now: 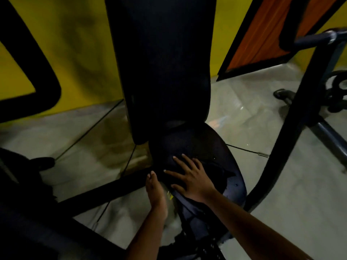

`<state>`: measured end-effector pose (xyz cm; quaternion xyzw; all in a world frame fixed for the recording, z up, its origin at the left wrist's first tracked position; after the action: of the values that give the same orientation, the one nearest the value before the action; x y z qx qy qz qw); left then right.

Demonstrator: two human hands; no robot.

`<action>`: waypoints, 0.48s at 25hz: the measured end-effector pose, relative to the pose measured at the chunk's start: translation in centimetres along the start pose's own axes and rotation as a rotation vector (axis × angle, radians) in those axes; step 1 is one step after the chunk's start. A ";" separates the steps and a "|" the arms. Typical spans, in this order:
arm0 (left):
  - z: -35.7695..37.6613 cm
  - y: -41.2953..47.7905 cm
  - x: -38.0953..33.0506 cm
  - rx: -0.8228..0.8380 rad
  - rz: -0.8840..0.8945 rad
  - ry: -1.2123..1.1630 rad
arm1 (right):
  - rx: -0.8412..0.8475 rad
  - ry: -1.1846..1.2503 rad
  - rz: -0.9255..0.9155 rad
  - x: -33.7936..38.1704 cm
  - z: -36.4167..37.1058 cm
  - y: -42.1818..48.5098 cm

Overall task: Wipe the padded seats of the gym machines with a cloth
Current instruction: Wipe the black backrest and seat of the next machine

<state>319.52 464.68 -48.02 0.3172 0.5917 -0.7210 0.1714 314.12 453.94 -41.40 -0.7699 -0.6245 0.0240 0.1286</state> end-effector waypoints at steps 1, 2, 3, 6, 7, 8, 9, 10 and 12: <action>0.4 1.4 1.2 -0.022 -0.031 -0.069 | -0.031 -0.024 -0.032 -0.1 0.2 1.0; 1.0 2.3 1.8 -0.039 -0.054 -0.148 | -0.061 -0.044 -0.069 -0.3 -0.1 1.9; 1.7 2.6 1.7 -0.061 -0.055 -0.212 | -0.082 -0.060 -0.114 -0.3 -0.3 2.8; 2.9 3.7 0.8 -0.214 -0.014 -0.227 | -0.059 0.005 -0.220 -1.4 0.0 7.1; 2.9 3.9 1.0 -0.266 -0.024 -0.152 | -0.042 0.024 -0.233 -2.1 0.2 8.8; 2.8 4.1 1.1 -0.304 -0.017 -0.087 | -0.037 0.029 -0.225 -3.0 0.2 10.7; 2.8 4.1 1.0 -0.326 0.004 -0.030 | -0.026 0.028 -0.198 -4.3 0.1 12.6; 2.7 4.3 1.1 -0.339 0.026 0.007 | 0.012 0.027 -0.149 -5.8 -0.2 14.3; 2.6 4.2 0.7 -0.362 0.060 0.086 | 0.043 0.041 -0.011 -8.5 -0.8 16.4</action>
<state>320.96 461.20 -51.40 0.3295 0.7086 -0.5832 0.2216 328.09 442.49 -45.41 -0.7640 -0.6253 0.0209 0.1578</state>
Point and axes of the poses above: each hand's wrist, its own y-axis towards the middle knuckle, its own z-axis out of the palm, x = y × z, the point moved 8 cm from there along y, towards the middle knuckle, and after that the axes turned 4 degrees about x, right-handed, at the moved point
